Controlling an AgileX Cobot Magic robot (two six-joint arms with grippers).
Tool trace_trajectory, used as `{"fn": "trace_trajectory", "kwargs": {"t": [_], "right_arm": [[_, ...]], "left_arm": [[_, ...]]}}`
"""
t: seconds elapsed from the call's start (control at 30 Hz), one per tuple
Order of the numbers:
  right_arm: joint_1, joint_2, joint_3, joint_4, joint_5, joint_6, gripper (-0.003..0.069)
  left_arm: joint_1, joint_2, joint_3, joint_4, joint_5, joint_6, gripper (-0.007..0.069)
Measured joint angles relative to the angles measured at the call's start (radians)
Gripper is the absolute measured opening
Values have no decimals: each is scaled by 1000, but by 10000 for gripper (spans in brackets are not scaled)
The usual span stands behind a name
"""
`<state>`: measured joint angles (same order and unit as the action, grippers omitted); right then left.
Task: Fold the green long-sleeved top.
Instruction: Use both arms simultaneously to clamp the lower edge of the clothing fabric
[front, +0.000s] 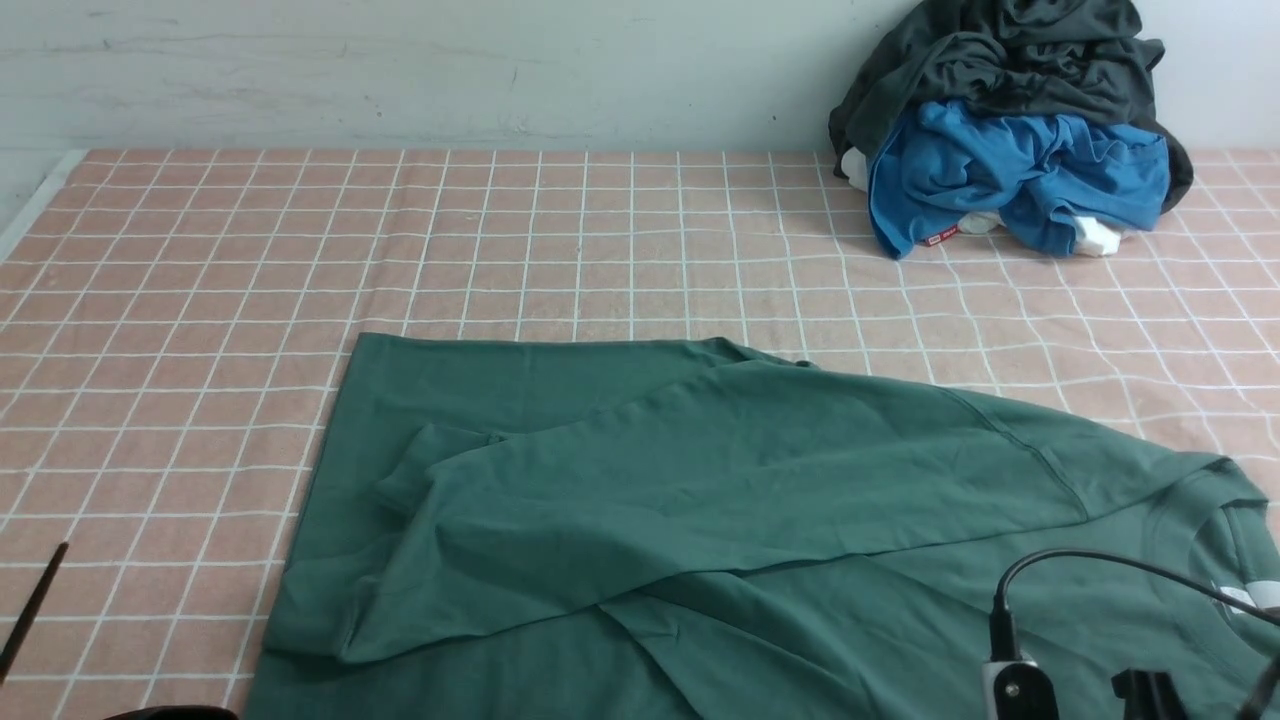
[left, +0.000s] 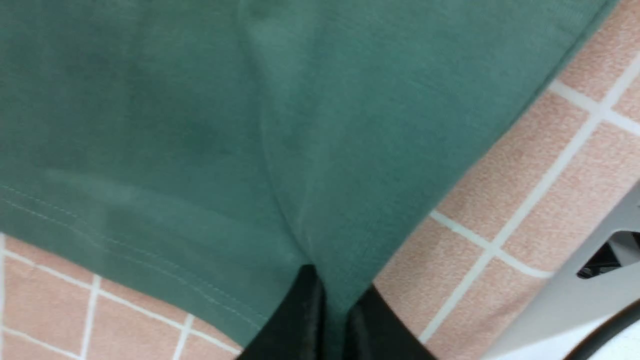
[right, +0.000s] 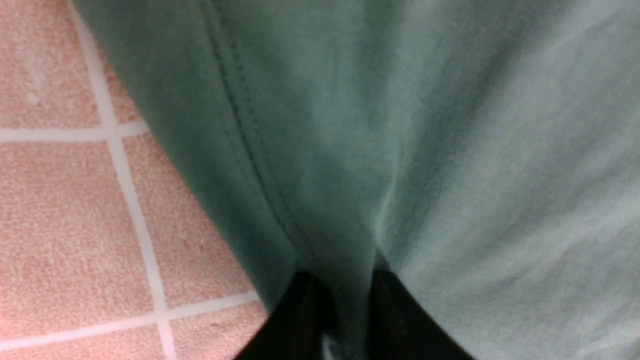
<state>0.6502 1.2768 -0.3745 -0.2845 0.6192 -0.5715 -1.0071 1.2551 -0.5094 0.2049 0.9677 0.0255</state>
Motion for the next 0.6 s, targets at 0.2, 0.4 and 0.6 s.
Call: {"fn": "trace_trajectory", "kwargs": {"t": [0.2, 0.4, 0.6], "right_arm": [[0, 10, -16, -4, 13, 0, 13], [0, 10, -63, -3, 79, -1, 13], [0, -29, -157, 0, 216, -1, 13]], "left_arm": [[0, 0, 0, 21, -1, -2, 9], [0, 0, 0, 44, 0, -26, 9], [8, 0, -41, 108, 39, -69, 17]]}}
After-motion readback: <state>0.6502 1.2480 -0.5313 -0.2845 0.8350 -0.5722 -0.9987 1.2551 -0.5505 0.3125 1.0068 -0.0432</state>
